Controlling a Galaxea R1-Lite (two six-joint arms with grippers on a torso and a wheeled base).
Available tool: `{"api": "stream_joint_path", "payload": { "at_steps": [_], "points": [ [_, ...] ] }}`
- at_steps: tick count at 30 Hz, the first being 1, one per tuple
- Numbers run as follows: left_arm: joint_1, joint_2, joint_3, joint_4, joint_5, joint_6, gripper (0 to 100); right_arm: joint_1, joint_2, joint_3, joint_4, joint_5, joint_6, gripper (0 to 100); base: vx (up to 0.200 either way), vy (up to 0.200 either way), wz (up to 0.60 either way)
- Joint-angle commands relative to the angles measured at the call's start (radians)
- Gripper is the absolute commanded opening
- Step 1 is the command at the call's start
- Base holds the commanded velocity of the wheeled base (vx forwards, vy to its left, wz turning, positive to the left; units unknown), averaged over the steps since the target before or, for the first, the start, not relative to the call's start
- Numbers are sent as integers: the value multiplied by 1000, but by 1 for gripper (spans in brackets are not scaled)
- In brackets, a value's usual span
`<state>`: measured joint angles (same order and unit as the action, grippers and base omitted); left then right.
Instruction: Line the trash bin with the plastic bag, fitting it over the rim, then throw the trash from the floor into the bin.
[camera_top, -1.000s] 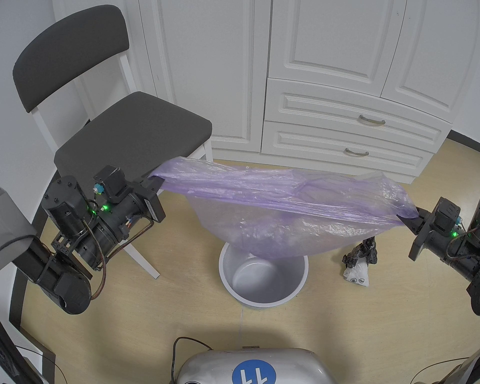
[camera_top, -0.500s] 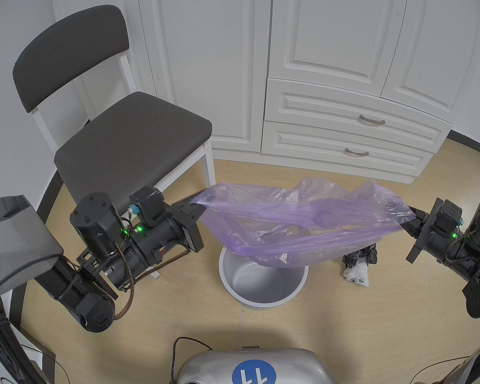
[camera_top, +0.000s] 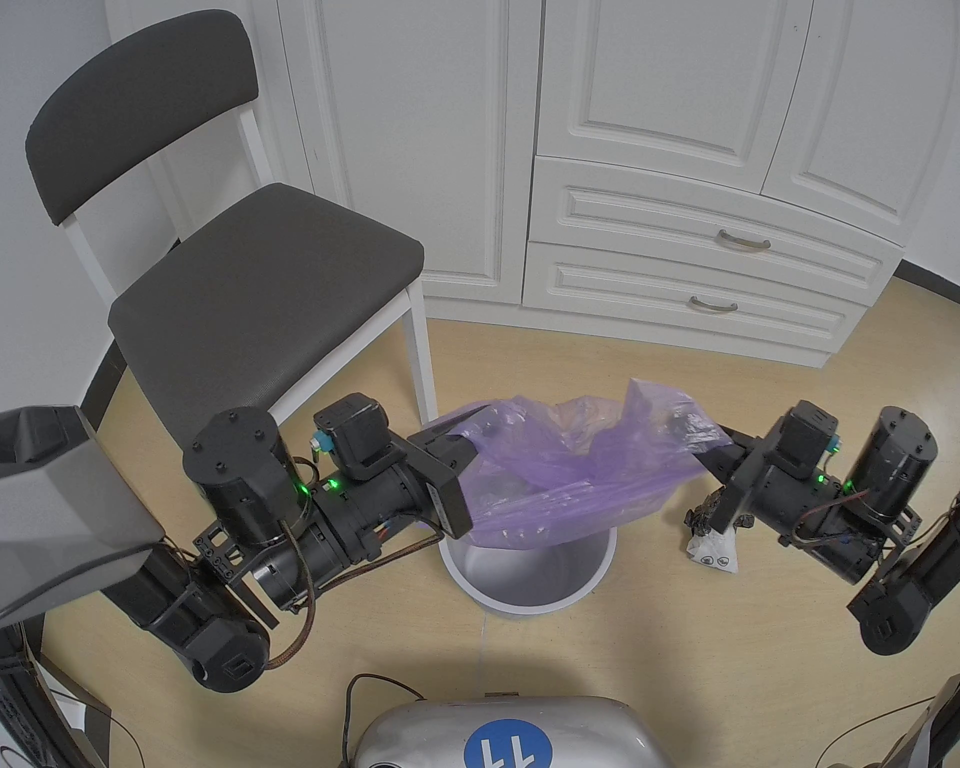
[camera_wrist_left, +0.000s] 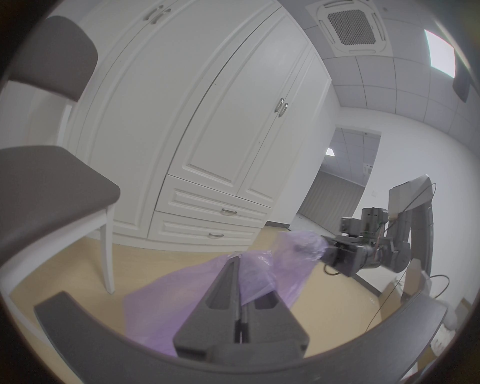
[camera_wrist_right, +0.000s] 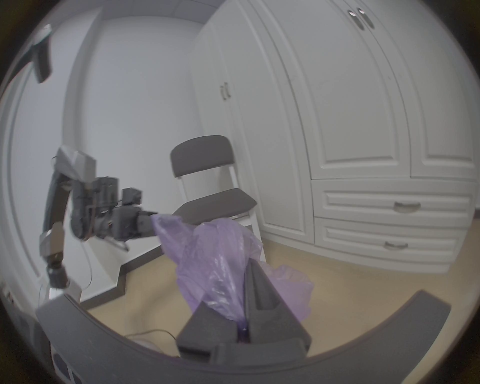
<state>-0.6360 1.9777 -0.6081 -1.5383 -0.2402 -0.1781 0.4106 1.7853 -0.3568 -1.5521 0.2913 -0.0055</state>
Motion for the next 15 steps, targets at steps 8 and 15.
{"api": "stream_joint_path", "payload": {
  "at_steps": [8, 15],
  "points": [
    [-22, 161, -147, 3, 102, -146, 0, 73, 184, -148, 41, -118, 84, 0, 0, 0, 0],
    [-16, 231, -182, 3, 107, -159, 0, 50, 286, -182, 38, -116, 90, 0, 0, 0, 0]
  ]
}}
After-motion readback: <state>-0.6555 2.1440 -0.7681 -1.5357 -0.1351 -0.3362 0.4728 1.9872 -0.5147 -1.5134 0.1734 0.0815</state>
